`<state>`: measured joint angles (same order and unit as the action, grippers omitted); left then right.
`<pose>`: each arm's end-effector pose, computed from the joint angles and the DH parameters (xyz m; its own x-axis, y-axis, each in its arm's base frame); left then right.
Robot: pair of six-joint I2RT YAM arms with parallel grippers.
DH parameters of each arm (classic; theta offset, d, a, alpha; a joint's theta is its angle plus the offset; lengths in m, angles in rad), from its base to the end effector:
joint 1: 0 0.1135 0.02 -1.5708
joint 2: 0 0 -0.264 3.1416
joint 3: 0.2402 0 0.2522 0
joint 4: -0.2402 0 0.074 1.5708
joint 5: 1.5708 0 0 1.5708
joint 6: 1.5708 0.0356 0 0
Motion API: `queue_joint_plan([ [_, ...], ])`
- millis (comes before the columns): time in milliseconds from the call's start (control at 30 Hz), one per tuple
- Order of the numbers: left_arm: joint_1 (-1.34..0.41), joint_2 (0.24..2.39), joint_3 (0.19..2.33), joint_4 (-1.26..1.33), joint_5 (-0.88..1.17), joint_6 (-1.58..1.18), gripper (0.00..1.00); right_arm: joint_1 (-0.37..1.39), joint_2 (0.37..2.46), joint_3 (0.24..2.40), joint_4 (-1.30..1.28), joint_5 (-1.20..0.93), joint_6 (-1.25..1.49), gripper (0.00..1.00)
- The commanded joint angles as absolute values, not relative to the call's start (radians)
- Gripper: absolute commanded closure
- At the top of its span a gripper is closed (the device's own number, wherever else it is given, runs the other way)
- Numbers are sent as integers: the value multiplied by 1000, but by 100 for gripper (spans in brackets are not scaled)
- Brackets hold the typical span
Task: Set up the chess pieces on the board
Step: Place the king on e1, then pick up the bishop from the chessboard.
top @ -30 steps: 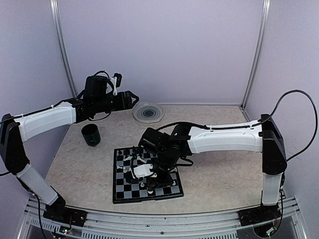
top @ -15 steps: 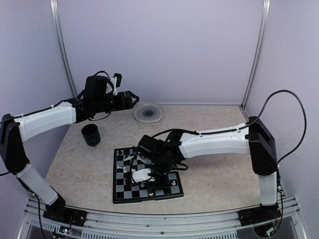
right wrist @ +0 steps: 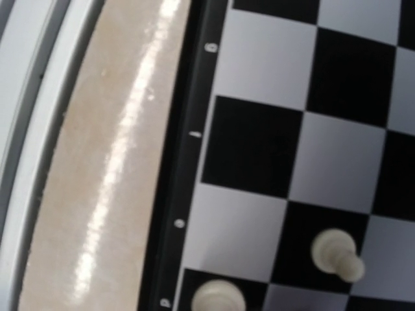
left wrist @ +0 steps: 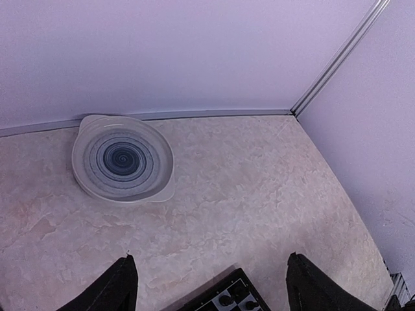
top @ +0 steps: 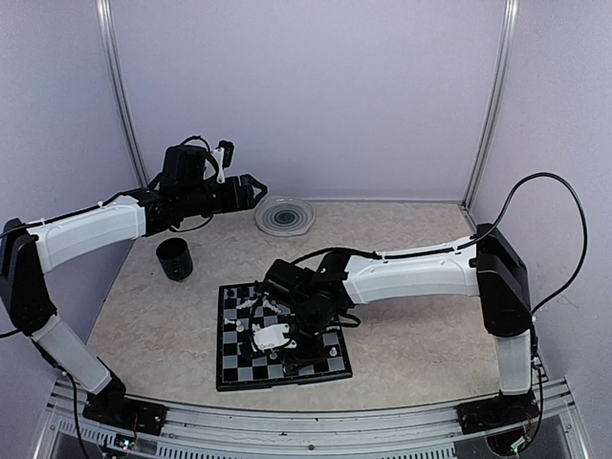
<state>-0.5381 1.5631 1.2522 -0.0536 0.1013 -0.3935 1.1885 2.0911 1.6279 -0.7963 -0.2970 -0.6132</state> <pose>0.3174 -0.1936 0.3207 -0.5093 -0.1402 -0.8491 0.4285 0.8143 -0.3915 0.1509 0.4031 0.1839 0.2394 -0.8797 -0.4108 -0.9573 -0.2846 0.0516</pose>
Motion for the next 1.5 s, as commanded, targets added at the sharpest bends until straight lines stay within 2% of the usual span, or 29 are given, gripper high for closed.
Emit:
queue_joint_plan([
  [0,-537,1565,1282,-62,109,-393,21,1194,2074,1675,-843,-353,-629,63],
  [233,-538,1565,1282,-61,108,-391,22,1132,1999,1737,-878,-331,-641,62],
  [633,-541,1569,1282,-61,112,-394,21,923,1906,1434,-731,-204,-621,63],
  [800,-543,1575,1282,-61,112,-394,21,913,1913,1372,-695,-163,-627,59],
  [1167,-546,1576,1285,-66,110,-392,21,901,1955,1363,-676,-133,-628,60],
  [1333,-548,1577,1285,-65,111,-391,21,898,1978,1367,-683,-153,-631,63],
  [1467,-548,1578,1285,-66,107,-390,21,897,1987,1368,-701,-174,-632,74],
])
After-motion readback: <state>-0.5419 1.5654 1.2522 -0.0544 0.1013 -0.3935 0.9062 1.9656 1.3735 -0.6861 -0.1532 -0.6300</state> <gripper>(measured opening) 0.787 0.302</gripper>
